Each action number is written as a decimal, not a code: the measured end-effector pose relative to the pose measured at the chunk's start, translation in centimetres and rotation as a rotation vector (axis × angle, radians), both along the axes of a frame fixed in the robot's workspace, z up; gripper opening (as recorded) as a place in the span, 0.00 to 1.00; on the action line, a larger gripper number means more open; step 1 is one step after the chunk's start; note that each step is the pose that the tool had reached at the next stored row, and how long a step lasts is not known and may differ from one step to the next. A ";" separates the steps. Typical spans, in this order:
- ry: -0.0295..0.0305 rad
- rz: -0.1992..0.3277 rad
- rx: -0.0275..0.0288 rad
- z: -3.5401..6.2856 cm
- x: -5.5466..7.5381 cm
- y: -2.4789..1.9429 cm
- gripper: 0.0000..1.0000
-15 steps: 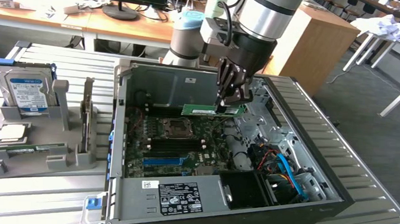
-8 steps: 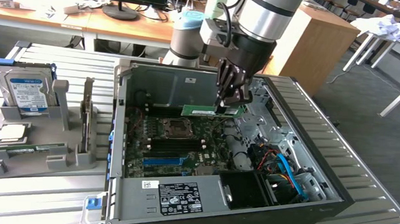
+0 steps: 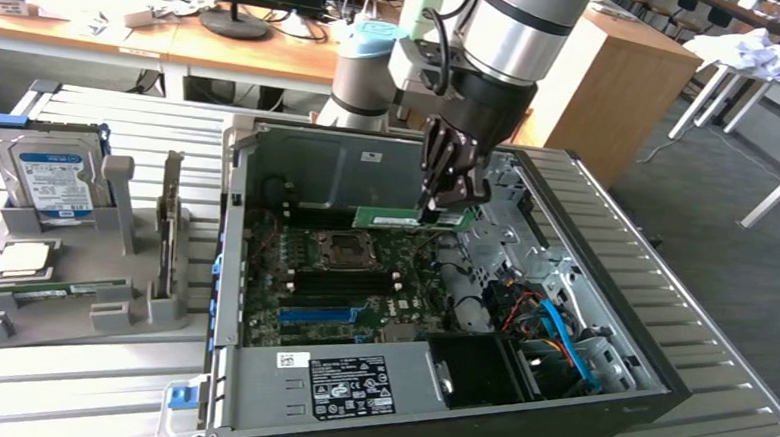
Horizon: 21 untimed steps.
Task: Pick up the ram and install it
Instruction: 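Insert the ram into the slot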
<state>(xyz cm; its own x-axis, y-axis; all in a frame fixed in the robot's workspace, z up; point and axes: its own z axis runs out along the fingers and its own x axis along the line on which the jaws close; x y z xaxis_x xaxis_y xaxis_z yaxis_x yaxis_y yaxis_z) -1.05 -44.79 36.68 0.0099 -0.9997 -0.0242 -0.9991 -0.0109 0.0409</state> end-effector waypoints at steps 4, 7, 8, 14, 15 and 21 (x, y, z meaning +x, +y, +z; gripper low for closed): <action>0.0000 0.000 0.0000 -0.19 0.0 0.00 0.13; 0.0000 0.000 -0.0001 -0.33 -0.1 0.00 0.13; 0.0000 0.000 0.0000 -0.38 -0.1 0.00 0.13; 0.0000 0.000 0.0000 -0.70 -0.1 0.03 0.13; 0.0000 0.000 0.0000 -0.74 -0.1 0.03 0.13; 0.0000 0.000 0.0000 -1.03 -0.1 0.04 0.13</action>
